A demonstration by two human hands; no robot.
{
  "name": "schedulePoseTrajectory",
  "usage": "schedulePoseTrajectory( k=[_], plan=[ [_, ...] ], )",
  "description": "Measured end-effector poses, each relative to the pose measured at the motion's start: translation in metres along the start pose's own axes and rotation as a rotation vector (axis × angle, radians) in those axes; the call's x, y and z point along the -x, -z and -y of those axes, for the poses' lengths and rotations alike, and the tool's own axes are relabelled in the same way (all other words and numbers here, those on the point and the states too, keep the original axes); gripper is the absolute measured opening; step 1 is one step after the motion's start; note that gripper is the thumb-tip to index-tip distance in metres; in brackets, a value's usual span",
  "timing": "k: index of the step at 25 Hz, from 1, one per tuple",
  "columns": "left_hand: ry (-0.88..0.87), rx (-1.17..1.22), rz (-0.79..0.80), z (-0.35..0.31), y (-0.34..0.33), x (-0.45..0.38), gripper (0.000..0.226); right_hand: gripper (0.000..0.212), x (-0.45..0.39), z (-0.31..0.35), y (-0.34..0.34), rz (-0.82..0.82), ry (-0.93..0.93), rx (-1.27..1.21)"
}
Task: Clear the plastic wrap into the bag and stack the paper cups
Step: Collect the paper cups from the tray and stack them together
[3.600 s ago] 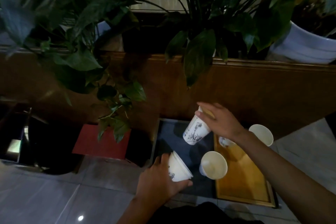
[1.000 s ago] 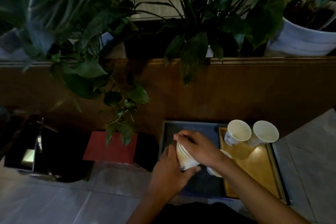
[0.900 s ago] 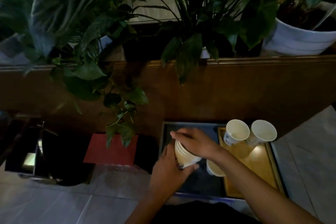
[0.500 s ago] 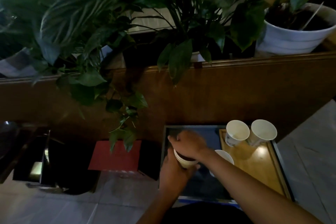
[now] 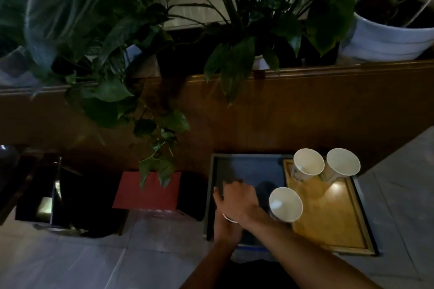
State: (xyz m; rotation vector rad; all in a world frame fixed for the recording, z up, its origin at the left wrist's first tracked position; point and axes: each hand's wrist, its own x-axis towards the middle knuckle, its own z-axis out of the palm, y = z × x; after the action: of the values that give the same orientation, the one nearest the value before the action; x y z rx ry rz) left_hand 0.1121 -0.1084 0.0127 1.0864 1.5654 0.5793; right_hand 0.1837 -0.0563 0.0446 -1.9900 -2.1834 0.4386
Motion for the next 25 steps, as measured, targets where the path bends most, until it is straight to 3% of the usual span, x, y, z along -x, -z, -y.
schedulePoseTrajectory(
  k=[2,3,5,8,10,15,18,21,25],
  plan=[
    [-0.072,-0.101,-0.118,0.005,0.003,-0.009,0.033,0.065,0.001,-0.004,-0.009,0.013,-0.039,0.007],
    [0.02,-0.13,-0.034,0.01,-0.001,-0.004,0.036,0.068,0.0,-0.007,-0.013,0.03,-0.055,-0.003],
    [-0.046,-0.318,-0.018,0.02,-0.001,-0.002,0.06,0.073,-0.005,-0.011,-0.018,0.059,-0.087,-0.017],
    [0.063,-0.158,0.0,0.036,0.0,-0.005,0.073,0.069,-0.014,-0.013,-0.021,0.103,-0.113,-0.065],
    [0.094,-0.2,0.036,0.037,-0.001,-0.012,0.074,0.063,-0.019,-0.013,-0.022,0.131,-0.121,-0.087],
    [0.106,-0.134,0.031,0.042,0.004,-0.022,0.078,0.032,-0.023,-0.025,-0.032,0.177,-0.001,0.12],
    [0.065,-0.227,0.085,0.033,0.009,-0.021,0.089,0.025,-0.027,-0.028,-0.032,0.235,0.072,0.225],
    [-0.033,-0.203,0.092,0.029,0.021,-0.014,0.119,0.028,-0.028,-0.026,-0.039,0.246,0.087,0.25],
    [-0.322,-0.46,-0.053,0.013,0.028,-0.009,0.122,0.038,-0.03,-0.025,-0.047,0.181,-0.051,0.111]
  ],
)
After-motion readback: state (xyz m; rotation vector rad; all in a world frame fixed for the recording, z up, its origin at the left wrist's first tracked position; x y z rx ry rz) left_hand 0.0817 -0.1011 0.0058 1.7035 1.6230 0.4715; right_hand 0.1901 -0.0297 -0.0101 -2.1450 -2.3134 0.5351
